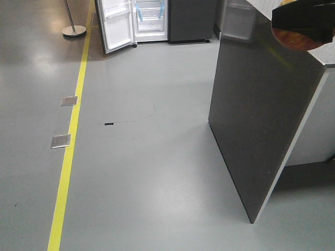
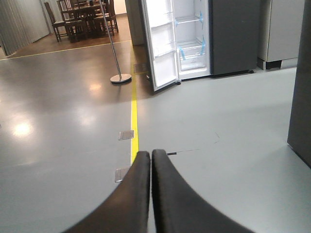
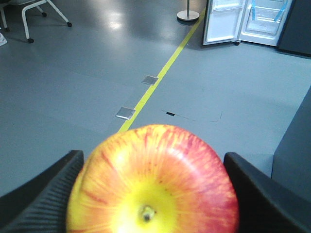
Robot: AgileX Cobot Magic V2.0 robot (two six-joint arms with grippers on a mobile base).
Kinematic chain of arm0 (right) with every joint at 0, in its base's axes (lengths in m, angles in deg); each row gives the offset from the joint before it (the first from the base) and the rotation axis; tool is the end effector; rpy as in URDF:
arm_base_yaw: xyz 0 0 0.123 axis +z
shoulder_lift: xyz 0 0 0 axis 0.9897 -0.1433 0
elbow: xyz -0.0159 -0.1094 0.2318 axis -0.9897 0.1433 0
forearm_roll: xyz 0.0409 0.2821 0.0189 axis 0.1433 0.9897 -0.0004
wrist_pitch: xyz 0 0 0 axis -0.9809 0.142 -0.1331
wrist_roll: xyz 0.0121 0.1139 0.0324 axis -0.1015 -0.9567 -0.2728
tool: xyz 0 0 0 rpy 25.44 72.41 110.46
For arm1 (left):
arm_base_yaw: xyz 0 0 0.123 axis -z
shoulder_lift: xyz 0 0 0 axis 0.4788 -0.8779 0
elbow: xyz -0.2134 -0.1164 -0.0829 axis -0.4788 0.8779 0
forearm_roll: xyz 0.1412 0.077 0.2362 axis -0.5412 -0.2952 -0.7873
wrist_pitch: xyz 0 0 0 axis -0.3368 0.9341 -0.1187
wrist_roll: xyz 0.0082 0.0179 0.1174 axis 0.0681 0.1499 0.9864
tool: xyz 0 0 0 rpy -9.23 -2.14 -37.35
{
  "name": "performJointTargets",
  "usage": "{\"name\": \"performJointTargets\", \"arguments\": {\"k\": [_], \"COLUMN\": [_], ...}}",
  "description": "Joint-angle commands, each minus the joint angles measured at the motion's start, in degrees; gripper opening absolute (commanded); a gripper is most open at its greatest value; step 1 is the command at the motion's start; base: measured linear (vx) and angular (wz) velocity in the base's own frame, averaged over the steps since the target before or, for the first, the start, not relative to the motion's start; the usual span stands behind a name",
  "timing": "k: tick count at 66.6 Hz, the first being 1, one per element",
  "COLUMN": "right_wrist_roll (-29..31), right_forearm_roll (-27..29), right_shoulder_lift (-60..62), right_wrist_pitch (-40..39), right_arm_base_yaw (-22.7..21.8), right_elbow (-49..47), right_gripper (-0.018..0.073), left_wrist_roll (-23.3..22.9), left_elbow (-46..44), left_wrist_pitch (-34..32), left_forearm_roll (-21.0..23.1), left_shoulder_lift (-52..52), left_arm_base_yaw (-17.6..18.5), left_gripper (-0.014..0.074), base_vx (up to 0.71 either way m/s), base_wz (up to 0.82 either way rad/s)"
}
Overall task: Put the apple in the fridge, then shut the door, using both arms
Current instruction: 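Drive the base along the yellow floor line toward the open fridge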
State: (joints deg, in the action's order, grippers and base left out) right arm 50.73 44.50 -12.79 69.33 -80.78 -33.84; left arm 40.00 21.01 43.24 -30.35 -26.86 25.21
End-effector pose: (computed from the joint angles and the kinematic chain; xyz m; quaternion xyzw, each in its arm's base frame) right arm 0.2954 0.0624 0.4477 -0.2159 0.8036 0.1654 0.5294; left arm 0.1457 0.0171 0.1823 -0.0331 0.7514 0.0567 0.6566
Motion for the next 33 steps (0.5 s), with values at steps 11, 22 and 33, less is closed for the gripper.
{"name": "performJointTargets", "arguments": {"k": [11,22,33], "right_wrist_roll": [0.60,0.60,0.60], "right_forearm_roll": [2.19,2.19,2.19], "right_shoulder_lift": [1.29,1.29,1.29], "right_wrist_pitch": [-3.83,-3.83,-3.83], "right_arm_base_yaw": [-0.32,-0.32,-0.32], "right_elbow": [-1.88,-1.88,-1.88], "right_gripper": [0.0186,0.0186,0.0186], "left_wrist_roll": [-0.37,-0.37,-0.37], "left_elbow": [0.85,0.85,0.85], "left_wrist_pitch": [-3.67,-3.67,-3.67], "left_forearm_roll": [0.15,0.15,0.15], "left_shoulder_lift": [0.95,0.95,0.95], "left_arm_base_yaw": [0.16,0.16,0.16], "left_gripper": [-0.0008,-0.0008,-0.0008], "base_vx": [0.10,0.10,0.10], "base_wz": [0.07,0.07,0.05]}}
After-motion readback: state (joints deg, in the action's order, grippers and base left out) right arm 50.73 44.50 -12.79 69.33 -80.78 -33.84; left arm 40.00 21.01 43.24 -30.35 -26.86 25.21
